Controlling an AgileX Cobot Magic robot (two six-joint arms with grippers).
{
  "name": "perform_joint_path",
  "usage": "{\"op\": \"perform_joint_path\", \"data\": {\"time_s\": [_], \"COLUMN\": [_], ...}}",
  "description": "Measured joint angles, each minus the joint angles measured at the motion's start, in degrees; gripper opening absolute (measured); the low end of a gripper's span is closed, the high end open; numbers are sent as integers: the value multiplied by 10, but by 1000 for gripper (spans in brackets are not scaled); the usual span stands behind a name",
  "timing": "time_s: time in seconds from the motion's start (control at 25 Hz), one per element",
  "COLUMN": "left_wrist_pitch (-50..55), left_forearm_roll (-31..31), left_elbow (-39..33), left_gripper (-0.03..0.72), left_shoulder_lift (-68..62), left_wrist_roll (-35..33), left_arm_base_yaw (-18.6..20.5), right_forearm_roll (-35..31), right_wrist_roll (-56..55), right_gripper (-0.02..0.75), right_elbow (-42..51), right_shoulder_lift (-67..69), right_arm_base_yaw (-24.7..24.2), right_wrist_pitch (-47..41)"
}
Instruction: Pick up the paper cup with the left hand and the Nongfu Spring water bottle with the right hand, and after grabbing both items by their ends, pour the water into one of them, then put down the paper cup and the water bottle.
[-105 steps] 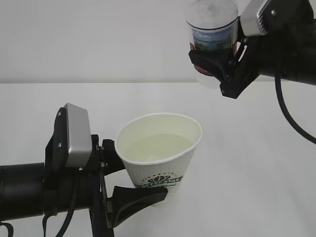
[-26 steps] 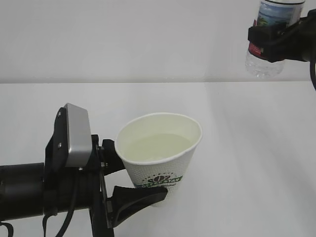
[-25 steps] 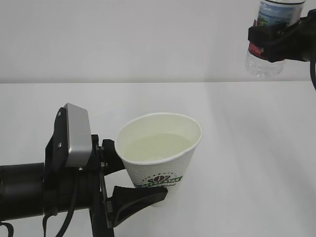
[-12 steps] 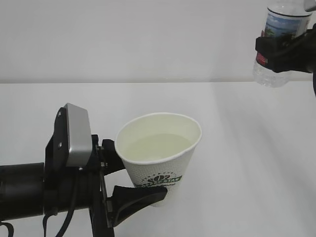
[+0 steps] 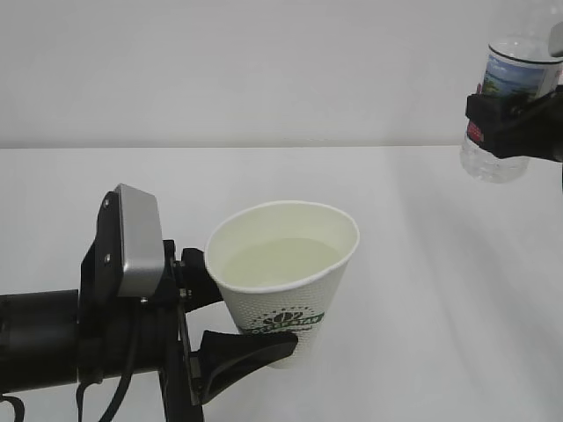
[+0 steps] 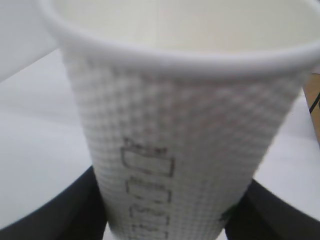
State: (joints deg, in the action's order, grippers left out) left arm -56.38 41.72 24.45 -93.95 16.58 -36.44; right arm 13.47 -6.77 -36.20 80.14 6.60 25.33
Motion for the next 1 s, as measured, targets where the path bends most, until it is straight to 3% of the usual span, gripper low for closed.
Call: {"op": "perform_joint_path", "data": {"time_s": [0.4,1.0], "left_wrist_pitch": [0,0], "left_forearm_roll": [0,0], "left_elbow": [0,0], "left_gripper": [463,463], "left_shoulder_lift": [0,0], "left_wrist_roll": [0,0], "left_arm_base_yaw": [0,0], "right_forearm_roll": [-117,-157], "right_wrist_roll": [68,90], "right_gripper": [505,505], "right_elbow": [49,50], "right_shoulder_lift": [-1,97], "right_arm_base_yaw": [0,0], "right_wrist_pitch": [59,134]}}
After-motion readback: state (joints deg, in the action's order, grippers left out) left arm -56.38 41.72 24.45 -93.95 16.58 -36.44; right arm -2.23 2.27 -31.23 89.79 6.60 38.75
